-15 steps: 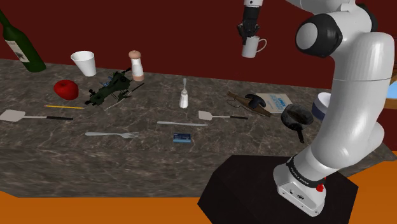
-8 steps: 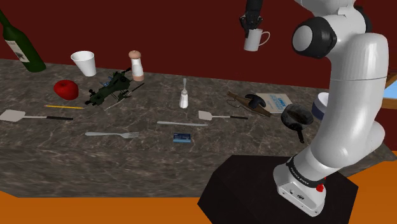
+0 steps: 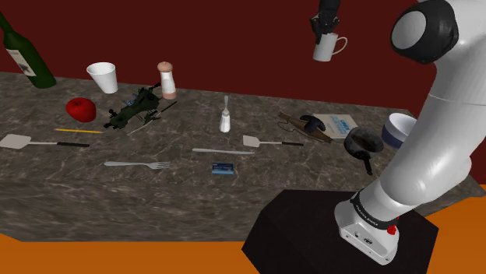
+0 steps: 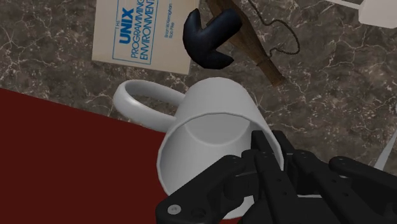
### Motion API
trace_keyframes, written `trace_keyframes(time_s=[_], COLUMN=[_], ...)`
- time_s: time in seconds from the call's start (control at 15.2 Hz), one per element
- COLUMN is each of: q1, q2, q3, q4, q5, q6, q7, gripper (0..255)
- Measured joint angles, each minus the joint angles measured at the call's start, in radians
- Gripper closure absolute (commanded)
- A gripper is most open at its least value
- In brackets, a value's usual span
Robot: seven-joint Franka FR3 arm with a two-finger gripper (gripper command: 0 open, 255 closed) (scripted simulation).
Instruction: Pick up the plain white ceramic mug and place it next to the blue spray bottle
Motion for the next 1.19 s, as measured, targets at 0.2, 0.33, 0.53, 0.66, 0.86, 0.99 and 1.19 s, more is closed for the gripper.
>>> trace_keyframes(time_s=[0.2, 0.33, 0.53, 0.66, 0.86, 0.99, 1.19], q1=[-0.013, -0.021, -0.040, -0.053, -0.076, -0.092, -0.120], q2=[-0.103, -0.163, -0.252, -0.295, -0.365, -0.417, -0.464], q3=[-0.019, -0.030, -0.051, -0.064, -0.088, -0.104, -0.134], q4=[-0.152, -0.244, -0.346, -0.401, -0.489, -0.547, -0.597], q5=[-0.027, -0.044, -0.073, -0.090, -0.118, -0.141, -0.169], q6=[0.053, 0.088, 0.107, 0.121, 0.146, 0.157, 0.169], q7=[-0.042, -0.065, -0.106, -0.131, -0.176, -0.204, -0.258], gripper=[255, 255, 255, 255, 255, 255, 255])
